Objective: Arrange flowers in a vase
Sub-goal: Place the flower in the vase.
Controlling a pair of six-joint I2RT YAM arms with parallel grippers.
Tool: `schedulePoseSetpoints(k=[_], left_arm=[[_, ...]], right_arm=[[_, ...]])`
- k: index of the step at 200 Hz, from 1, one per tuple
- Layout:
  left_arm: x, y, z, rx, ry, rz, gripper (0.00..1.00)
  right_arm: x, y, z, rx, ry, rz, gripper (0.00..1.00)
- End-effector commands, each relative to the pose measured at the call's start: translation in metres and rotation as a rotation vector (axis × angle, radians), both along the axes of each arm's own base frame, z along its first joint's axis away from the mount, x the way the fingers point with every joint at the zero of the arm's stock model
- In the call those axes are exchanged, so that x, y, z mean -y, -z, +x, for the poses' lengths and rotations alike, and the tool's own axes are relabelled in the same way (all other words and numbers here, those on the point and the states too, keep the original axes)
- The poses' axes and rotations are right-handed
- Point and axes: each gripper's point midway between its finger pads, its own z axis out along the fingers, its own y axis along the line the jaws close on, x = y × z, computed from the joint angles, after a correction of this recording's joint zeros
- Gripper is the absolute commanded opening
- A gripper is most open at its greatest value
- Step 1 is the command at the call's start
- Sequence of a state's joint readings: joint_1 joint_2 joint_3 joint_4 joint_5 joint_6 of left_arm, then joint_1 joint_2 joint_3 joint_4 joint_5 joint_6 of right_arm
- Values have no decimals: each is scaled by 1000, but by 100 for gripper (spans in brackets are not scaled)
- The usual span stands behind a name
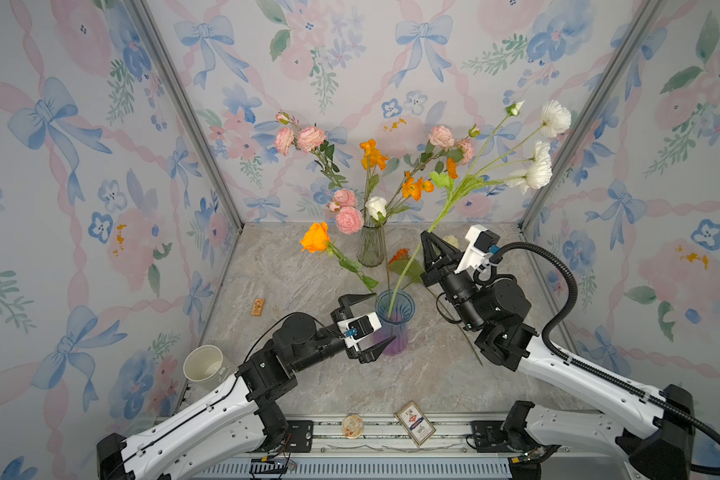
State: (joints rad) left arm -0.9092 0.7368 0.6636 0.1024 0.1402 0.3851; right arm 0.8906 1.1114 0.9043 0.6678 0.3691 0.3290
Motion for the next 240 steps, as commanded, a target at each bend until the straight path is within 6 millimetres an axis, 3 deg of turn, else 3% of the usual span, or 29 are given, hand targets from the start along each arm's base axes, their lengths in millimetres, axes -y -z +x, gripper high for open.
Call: schedulePoseSetpoints(k=[1, 126, 193, 240], left_arm=[[1, -2, -1, -8, 12, -5, 98], [3, 2, 1, -21, 14, 5, 98], [3, 3, 2, -24, 14, 7, 98], [4, 3, 2, -25, 17, 7, 98]], right_arm=[[9, 0, -6, 12, 46, 76, 0], [-11, 114, 11, -223, 104, -46, 0], [-29, 144, 14, -300, 70, -111, 0], [-34, 158, 9, -331, 58, -144, 10]])
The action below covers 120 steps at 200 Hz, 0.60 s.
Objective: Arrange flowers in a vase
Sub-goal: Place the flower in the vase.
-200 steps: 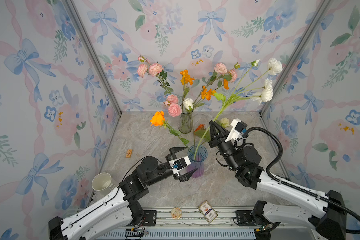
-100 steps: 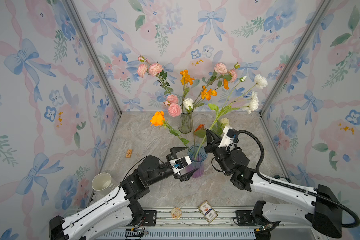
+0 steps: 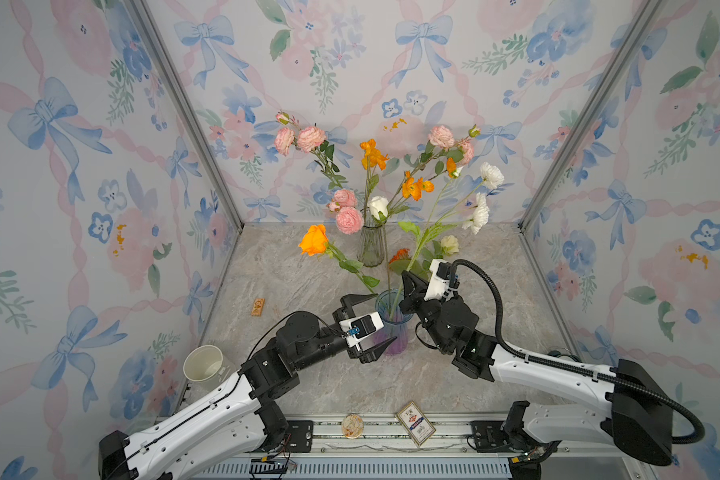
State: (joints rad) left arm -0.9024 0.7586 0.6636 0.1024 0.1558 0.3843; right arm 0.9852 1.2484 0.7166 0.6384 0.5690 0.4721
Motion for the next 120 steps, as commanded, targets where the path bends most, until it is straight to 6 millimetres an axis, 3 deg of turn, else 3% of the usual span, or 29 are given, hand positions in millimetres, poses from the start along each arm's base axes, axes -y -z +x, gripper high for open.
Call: schedulePoseSetpoints(k=[1, 120], left_arm=[[0, -3, 0, -11, 8, -8, 98], [2, 0, 0, -19, 11, -2, 98]], right_arm=[[-6, 9, -5, -29, -20, -6, 10], [7, 19, -16, -52, -11, -41, 23]])
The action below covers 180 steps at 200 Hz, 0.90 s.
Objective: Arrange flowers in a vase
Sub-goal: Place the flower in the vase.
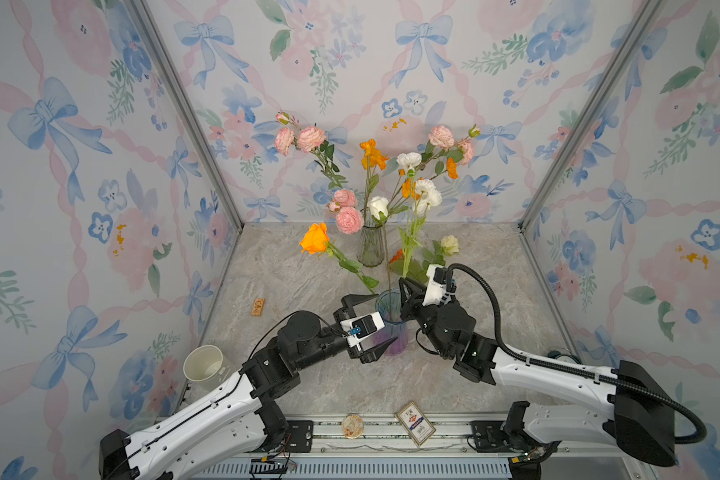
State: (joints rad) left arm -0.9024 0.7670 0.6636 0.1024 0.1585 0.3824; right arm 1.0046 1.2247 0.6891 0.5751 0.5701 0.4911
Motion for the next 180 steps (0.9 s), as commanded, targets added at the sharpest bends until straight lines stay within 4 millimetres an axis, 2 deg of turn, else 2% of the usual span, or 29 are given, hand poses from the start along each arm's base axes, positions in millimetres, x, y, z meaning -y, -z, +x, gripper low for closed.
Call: schedulePoseSetpoints(k=[1, 45, 74, 92, 104, 138, 166, 169, 180], left_arm=[[0, -3, 0, -12, 9, -7, 98], [1, -1, 0, -16, 11, -2, 98], [2, 1, 1, -19, 11, 1, 98], [3, 2, 1, -21, 11, 3, 98], [3, 3, 2, -23, 12, 6, 98], [4, 4, 4, -28, 3, 10, 98], [9, 11, 6, -39, 7, 27, 98], [10, -2, 7, -23, 7, 9, 98], [14, -15, 8, -15, 11, -6, 98]], right_arm=[[8, 1, -7, -7, 8, -3, 23], [21, 2, -13, -8, 26, -18, 25], [28, 1, -17, -1, 30, -23, 32], [32, -2, -20, 8, 28, -30, 40], [36, -4, -22, 12, 30, -39, 49], [57, -2, -28, 6, 72, -78, 71], [96, -1, -33, -18, 166, -128, 93], [102, 0, -33, -27, 180, -138, 94], [122, 3, -32, -71, 226, -173, 96]])
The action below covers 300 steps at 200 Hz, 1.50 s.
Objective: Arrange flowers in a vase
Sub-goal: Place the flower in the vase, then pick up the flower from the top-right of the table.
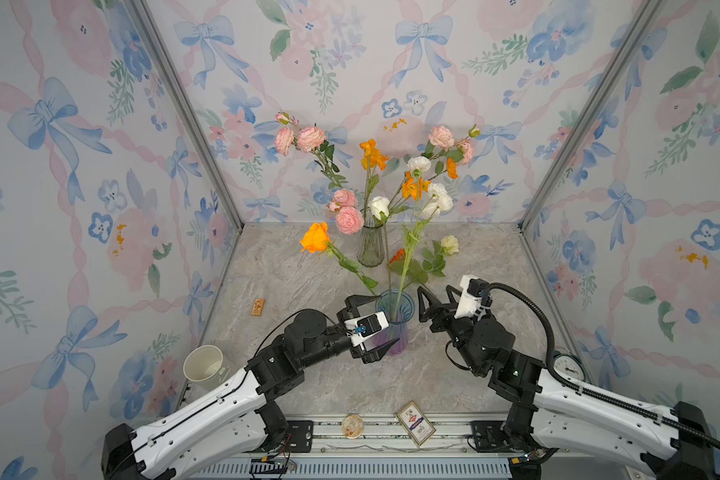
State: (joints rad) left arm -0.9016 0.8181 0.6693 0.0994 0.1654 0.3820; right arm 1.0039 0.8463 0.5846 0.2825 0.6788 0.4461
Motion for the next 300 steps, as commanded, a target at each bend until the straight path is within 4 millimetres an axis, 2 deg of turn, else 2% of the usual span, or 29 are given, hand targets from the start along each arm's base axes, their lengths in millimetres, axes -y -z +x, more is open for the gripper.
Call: schedulePoseSetpoints(k=[1, 17, 33, 47, 67, 79, 104, 120, 136, 168, 173, 182, 209, 232, 300], left_arm=[[6, -30, 3, 16, 4, -45, 98], [15, -53, 2, 37, 35, -69, 98], [28, -69, 2, 66, 64, -70, 98], [41, -71, 9, 86, 74, -33, 98], [56, -60, 18, 107, 77, 41, 98], [59, -50, 19, 107, 86, 68, 98], [54, -24, 13, 76, 108, 99, 98], [47, -18, 8, 105, 95, 119, 98], [42, -14, 14, 130, 48, 143, 98], [36, -1, 24, 143, 3, 188, 98], [35, -1, 24, 146, 1, 192, 98], [35, 1, 25, 149, -5, 199, 98], [30, 2, 28, 167, -29, 211, 98], [29, 5, 31, 172, -43, 224, 98], [29, 4, 28, 178, -31, 221, 98]], right_arm=[[44, 17, 2, -89, 129, -110, 96], [72, 29, 7, -187, 189, -174, 98], [98, 51, 16, -321, 228, -225, 97], [110, 73, 26, -435, 216, -229, 96], [112, 101, 42, -584, 148, -189, 93], [105, 113, 56, -653, 90, -112, 89], [74, 118, 94, -664, -39, 74, 80], [57, 121, 119, -667, -54, 118, 77], [39, 126, 143, -681, -75, 153, 72], [4, 151, 176, -726, -112, 279, 66], [-1, 166, 180, -756, -110, 301, 63], [-8, 177, 187, -768, -120, 353, 58], [-27, 202, 196, -791, -118, 399, 55], [-39, 211, 198, -805, -116, 396, 54], [-43, 231, 211, -816, -77, 429, 44]])
